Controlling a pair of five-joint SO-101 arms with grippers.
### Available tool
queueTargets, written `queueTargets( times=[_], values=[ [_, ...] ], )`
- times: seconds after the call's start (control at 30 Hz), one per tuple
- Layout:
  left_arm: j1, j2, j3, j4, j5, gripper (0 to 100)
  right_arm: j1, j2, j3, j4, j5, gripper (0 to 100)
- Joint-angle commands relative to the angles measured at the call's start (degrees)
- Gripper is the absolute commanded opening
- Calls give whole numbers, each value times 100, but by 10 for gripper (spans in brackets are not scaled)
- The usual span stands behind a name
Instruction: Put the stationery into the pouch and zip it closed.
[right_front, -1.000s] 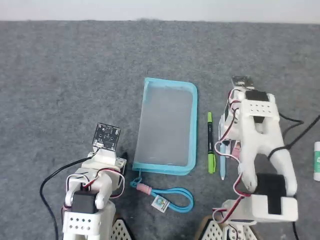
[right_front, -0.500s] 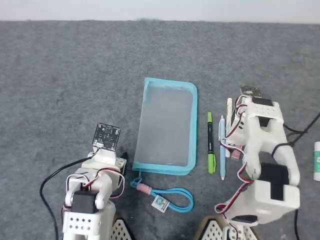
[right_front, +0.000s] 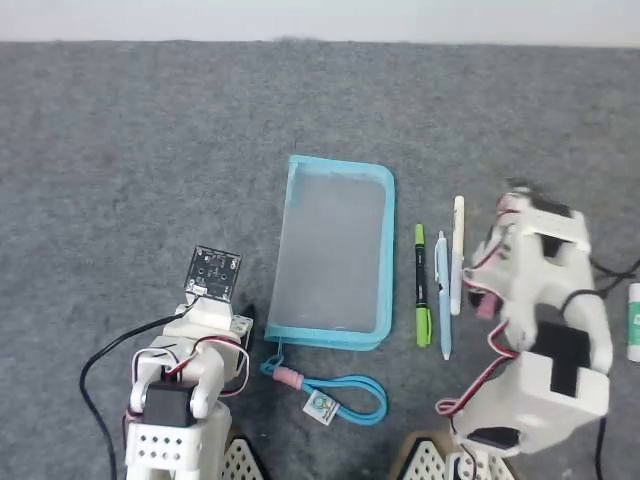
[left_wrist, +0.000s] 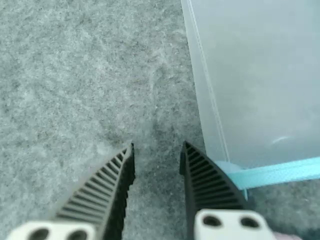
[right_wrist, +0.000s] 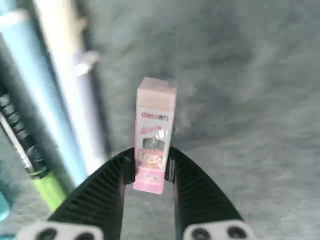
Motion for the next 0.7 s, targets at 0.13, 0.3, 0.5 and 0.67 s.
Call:
queueTargets(
  times=[0.13,0.3,0.5,0.67],
  values=[
    [-26,9,-31,35,-35,145,1771,-92,-1407,532,1240,6],
    [-26,9,-31,35,-35,145,2545,-31,-1952,690,2215,6],
    [-26,9,-31,35,-35,145,2756,-40,-1943,725,2453,6],
    [-26,9,-31,35,-35,145,2097,-127,-1705,1086,2453,6]
  ],
)
